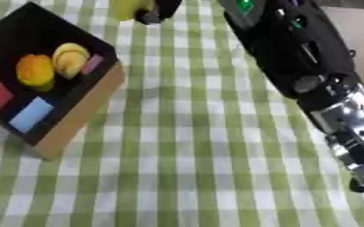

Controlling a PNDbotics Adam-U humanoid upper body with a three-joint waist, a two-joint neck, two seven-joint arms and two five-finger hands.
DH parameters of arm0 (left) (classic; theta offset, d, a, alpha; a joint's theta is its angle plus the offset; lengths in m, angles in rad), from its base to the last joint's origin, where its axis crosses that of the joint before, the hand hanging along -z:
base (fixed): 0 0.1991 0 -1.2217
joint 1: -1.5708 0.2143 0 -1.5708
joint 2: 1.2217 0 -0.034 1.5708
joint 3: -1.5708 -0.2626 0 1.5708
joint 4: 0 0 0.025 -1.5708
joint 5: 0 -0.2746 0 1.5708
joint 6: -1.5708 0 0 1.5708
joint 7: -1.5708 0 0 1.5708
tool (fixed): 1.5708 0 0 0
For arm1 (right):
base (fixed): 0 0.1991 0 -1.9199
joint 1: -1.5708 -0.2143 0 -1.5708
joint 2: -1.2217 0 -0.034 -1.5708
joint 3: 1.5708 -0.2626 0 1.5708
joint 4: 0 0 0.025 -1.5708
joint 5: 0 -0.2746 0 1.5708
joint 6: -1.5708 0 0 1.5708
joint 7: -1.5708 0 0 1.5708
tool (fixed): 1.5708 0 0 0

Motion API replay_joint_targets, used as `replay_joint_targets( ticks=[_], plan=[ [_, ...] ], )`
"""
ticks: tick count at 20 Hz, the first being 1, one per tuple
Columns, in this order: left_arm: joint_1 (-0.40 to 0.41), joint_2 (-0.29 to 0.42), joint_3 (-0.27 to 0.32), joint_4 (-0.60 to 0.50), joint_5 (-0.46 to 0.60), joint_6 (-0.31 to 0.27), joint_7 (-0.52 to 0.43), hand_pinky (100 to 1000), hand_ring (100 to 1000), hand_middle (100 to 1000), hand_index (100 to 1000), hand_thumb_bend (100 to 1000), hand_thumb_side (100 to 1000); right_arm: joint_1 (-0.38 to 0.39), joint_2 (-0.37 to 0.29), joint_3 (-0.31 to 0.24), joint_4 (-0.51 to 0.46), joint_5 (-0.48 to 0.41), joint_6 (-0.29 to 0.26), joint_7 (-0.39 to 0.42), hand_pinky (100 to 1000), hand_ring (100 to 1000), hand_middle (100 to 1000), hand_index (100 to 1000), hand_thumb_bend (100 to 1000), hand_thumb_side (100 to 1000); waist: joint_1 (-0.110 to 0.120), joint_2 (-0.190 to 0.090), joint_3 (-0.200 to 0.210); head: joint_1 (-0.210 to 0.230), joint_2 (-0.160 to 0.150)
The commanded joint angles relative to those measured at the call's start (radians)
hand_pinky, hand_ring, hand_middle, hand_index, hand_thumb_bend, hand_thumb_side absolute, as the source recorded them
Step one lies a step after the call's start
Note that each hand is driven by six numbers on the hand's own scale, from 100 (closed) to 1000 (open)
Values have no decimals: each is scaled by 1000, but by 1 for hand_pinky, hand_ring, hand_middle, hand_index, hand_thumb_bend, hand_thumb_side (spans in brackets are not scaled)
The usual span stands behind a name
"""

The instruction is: Pick up objects on the table and place them in the box.

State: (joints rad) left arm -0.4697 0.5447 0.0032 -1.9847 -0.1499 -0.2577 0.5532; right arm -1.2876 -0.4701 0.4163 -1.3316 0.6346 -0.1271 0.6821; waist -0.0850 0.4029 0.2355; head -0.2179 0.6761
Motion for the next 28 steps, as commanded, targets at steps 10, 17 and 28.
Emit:
replay_joint_targets(
  ticks=[10, 17, 28],
  plan=[
    [-38, 10, -2, -15, 12, -17, -10, 787, 802, 772, 813, 338, 683, -70, 206, 40, 115, 61, -71, -41, 836, 803, 556, 773, 100, 100, -10, -23, 36, -60, -12],
    [-47, 8, -5, -15, 13, -23, -12, 787, 802, 772, 813, 339, 682, -73, 283, 35, 208, 139, -115, -105, 843, 818, 586, 799, 100, 100, -15, -18, 52, -84, -19],
    [-47, 4, -5, -15, 16, -20, -13, 787, 802, 773, 814, 340, 683, -70, 316, 12, 280, 252, -234, -74, 932, 932, 758, 937, 417, 100, -13, -19, 53, -78, -21]
  ],
)
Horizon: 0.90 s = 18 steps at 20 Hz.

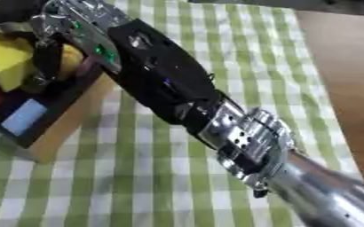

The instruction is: Pick up objects on the table and place them in the box.

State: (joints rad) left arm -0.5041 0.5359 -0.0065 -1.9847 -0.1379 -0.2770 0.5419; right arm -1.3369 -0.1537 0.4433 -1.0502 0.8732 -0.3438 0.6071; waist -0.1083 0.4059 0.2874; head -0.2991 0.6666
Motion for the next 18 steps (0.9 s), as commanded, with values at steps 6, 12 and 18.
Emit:
replay_joint_targets(
  ticks=[6, 12, 18],
  plan=[
    [-10, 12, 6, -15, 5, 2, -2, 787, 802, 773, 814, 341, 683, -18, 5, -25, 13, -8, -12, 5, 950, 933, 778, 955, 382, 100, 11, -22, 1, 5, -10],
    [-8, 12, 6, -15, 5, 3, -2, 786, 803, 773, 814, 341, 683, -17, 2, -30, 5, -40, 12, -3, 947, 921, 775, 958, 402, 100, 10, -24, -1, 9, -10],
    [-1, 12, 9, -15, 4, 5, 1, 787, 803, 773, 814, 340, 684, -9, -27, -42, -40, -86, 51, -17, 919, 897, 737, 946, 355, 100, 12, -29, -6, 16, -6]
  ],
)
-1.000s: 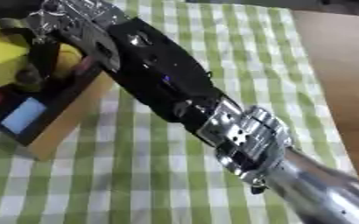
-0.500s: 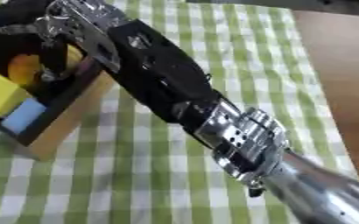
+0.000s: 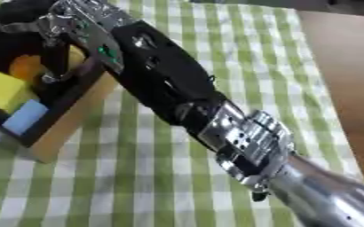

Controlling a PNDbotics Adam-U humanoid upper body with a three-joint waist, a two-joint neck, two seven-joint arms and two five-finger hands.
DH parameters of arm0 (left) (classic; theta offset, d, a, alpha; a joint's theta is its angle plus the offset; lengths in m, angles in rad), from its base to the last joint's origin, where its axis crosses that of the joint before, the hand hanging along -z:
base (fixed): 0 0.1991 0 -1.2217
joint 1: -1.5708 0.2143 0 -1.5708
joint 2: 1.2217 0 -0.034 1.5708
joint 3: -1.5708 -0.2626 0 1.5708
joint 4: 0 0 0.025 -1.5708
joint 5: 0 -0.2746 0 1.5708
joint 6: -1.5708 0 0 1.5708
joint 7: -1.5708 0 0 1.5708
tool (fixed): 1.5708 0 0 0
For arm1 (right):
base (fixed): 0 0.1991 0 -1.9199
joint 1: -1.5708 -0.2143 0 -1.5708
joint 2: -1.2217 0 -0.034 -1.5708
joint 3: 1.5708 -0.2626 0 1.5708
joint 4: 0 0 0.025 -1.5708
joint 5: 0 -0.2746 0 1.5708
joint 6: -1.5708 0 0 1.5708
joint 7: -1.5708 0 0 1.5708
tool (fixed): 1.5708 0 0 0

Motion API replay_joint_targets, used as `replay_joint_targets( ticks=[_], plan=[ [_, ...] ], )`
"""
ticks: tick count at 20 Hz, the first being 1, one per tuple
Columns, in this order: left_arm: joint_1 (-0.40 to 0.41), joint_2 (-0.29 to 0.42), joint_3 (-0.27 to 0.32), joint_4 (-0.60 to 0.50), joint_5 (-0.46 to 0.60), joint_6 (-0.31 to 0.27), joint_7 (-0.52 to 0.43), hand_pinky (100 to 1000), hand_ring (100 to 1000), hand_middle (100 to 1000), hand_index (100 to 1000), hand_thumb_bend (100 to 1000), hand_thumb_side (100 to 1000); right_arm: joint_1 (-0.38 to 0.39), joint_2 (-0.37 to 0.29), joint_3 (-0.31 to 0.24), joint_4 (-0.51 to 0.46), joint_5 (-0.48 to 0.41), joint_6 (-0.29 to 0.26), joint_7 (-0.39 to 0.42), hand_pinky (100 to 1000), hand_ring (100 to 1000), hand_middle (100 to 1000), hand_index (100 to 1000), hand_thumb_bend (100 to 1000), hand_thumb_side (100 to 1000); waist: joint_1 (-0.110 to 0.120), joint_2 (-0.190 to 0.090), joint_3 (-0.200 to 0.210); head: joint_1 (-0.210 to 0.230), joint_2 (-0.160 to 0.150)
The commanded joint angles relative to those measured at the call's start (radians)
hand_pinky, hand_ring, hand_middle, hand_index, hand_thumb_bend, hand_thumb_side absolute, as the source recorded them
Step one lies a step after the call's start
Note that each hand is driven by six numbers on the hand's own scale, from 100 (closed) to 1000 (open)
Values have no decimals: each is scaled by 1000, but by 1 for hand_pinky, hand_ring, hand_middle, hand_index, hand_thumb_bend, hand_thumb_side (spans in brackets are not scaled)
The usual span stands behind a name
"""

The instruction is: Pick up objects on the table and place them in the box.

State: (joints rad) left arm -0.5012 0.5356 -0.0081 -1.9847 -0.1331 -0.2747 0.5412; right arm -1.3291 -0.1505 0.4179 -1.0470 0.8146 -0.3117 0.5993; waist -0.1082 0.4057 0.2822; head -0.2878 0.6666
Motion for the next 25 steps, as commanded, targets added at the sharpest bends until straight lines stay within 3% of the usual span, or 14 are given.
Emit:
replay_joint_targets(
  ticks=[1, 2, 4, 6, 10, 16, 23, 24, 25],
  plan=[
    [-3, 13, 11, -15, -2, 4, 2, 787, 803, 773, 814, 340, 684, -15, -42, -22, -64, -45, 33, -17, 907, 886, 721, 935, 287, 100, 12, -30, -2, 7, -6],
    [0, 13, 12, -15, -2, 4, 3, 787, 803, 773, 814, 340, 684, -11, -57, -30, -95, -64, 51, -32, 902, 881, 714, 930, 253, 100, 13, -31, -4, 9, -5],
    [4, 15, 15, -15, -4, 5, 6, 787, 803, 773, 814, 340, 684, -1, -94, -45, -172, -121, 99, -66, 879, 858, 687, 901, 100, 100, 15, -34, -9, 16, -3],
    [9, 17, 17, -15, -7, 6, 9, 787, 803, 773, 814, 341, 683, 14, -142, -57, -268, -186, 156, -107, 859, 841, 662, 874, 100, 100, 17, -37, -15, 24, -2],
    [19, 19, 22, -15, -11, 10, 14, 787, 803, 774, 814, 340, 683, 62, -248, -81, -471, -308, 258, -195, 847, 832, 634, 839, 100, 378, 26, -43, -32, 47, 0],
    [29, 15, 30, -15, -17, 12, 23, 787, 803, 774, 814, 341, 680, 170, -378, -149, -695, -435, 349, -354, 844, 832, 625, 821, 100, 597, 48, -47, -54, 83, 1],
    [44, -14, 42, -15, -19, 15, 40, 787, 803, 774, 813, 339, 685, 314, -435, -252, -900, -550, 392, -545, 838, 816, 634, 802, 100, 629, 76, -37, -63, 107, -11],
    [46, -15, 44, -15, -20, 15, 43, 787, 803, 774, 813, 339, 685, 335, -442, -266, -925, -564, 391, -568, 838, 818, 652, 805, 100, 666, 80, -36, -64, 110, -12],
    [48, -16, 45, -15, -20, 15, 44, 787, 803, 774, 813, 339, 685, 352, -449, -278, -939, -577, 386, -589, 837, 821, 660, 808, 100, 634, 82, -36, -65, 112, -13]
  ],
)
